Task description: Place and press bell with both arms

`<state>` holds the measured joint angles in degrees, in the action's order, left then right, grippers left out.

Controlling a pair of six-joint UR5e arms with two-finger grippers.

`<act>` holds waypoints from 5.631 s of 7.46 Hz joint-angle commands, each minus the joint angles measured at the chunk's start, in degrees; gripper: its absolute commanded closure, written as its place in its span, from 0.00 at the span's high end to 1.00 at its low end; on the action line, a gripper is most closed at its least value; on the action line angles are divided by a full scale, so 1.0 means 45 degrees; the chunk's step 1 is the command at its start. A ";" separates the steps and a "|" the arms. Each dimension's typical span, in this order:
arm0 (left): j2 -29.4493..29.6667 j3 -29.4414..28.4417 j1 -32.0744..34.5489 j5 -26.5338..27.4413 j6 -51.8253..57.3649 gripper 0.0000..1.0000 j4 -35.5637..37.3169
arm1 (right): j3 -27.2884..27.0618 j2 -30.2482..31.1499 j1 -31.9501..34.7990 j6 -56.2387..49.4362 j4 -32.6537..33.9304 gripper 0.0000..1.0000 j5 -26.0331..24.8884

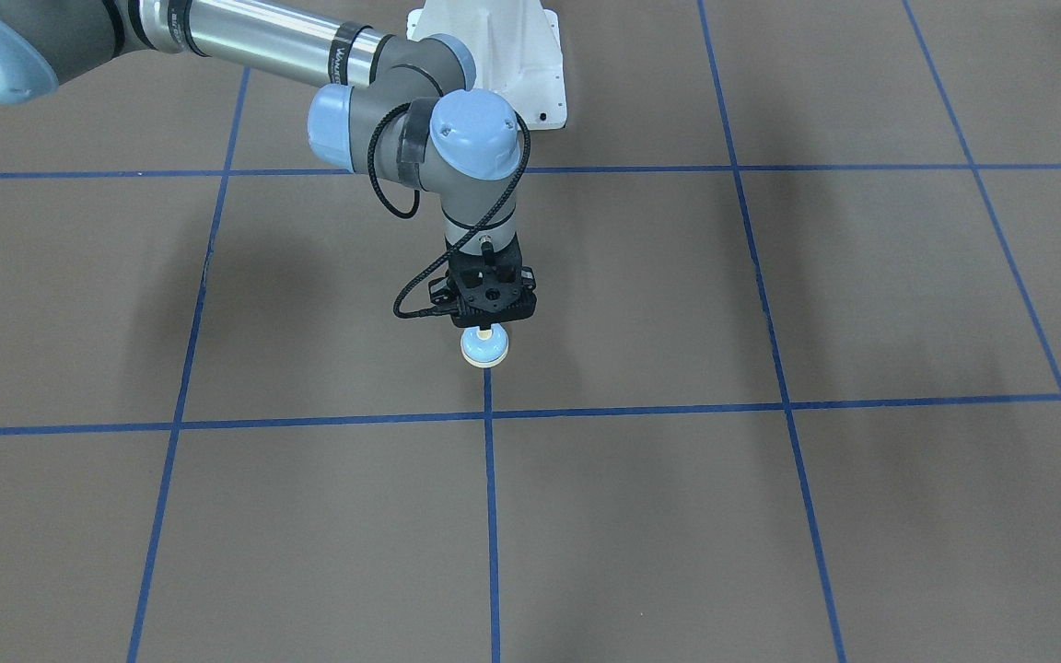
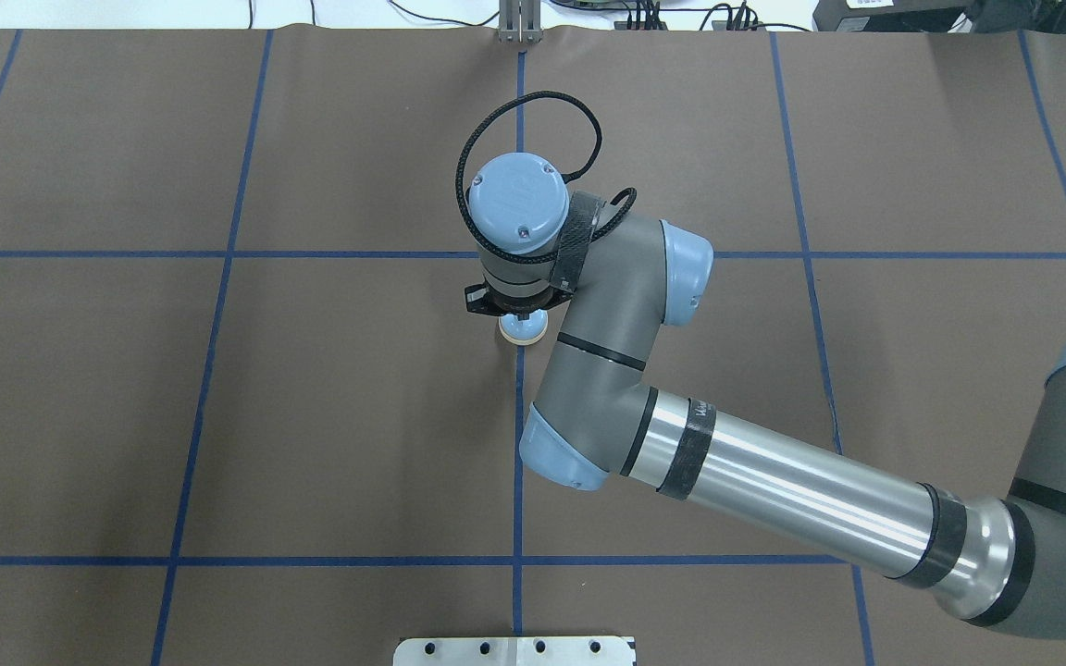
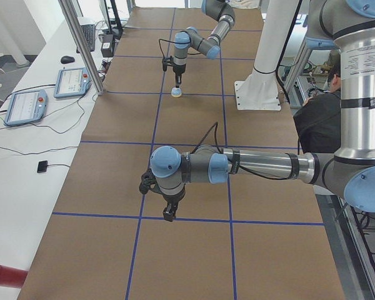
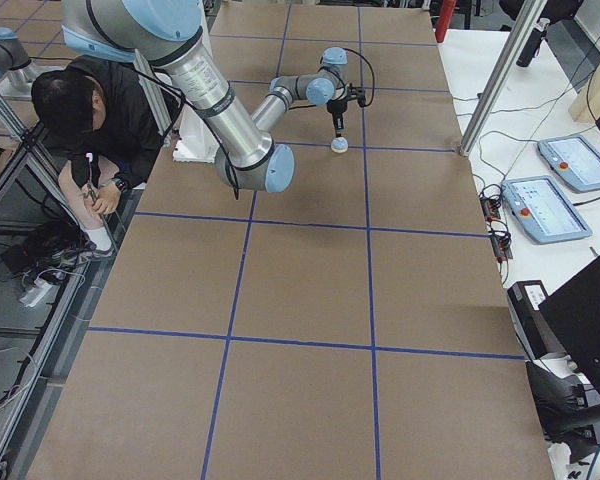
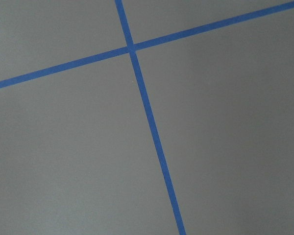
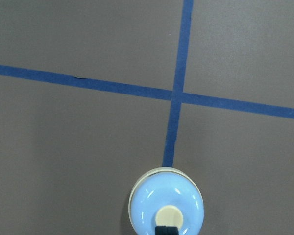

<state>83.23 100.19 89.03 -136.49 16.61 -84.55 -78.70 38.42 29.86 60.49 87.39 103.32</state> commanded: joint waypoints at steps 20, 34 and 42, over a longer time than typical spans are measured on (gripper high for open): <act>-0.0743 0.0195 0.0020 0.0175 -0.2774 1.00 -0.2522 | -0.2490 0.4580 0.8216 -0.7921 0.0403 1.00 0.5647; -0.1641 0.2560 0.1426 0.0918 -0.0899 1.00 0.0938 | -0.3077 1.1228 1.3461 -1.5084 0.0501 1.00 0.6689; -0.1641 0.2560 0.1426 0.0898 -0.0879 1.00 0.0918 | -0.3212 1.1208 1.3403 -1.4404 0.0481 1.00 0.6728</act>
<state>75.85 111.71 95.45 -132.45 12.57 -80.42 -92.70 88.90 90.33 -5.96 89.59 133.58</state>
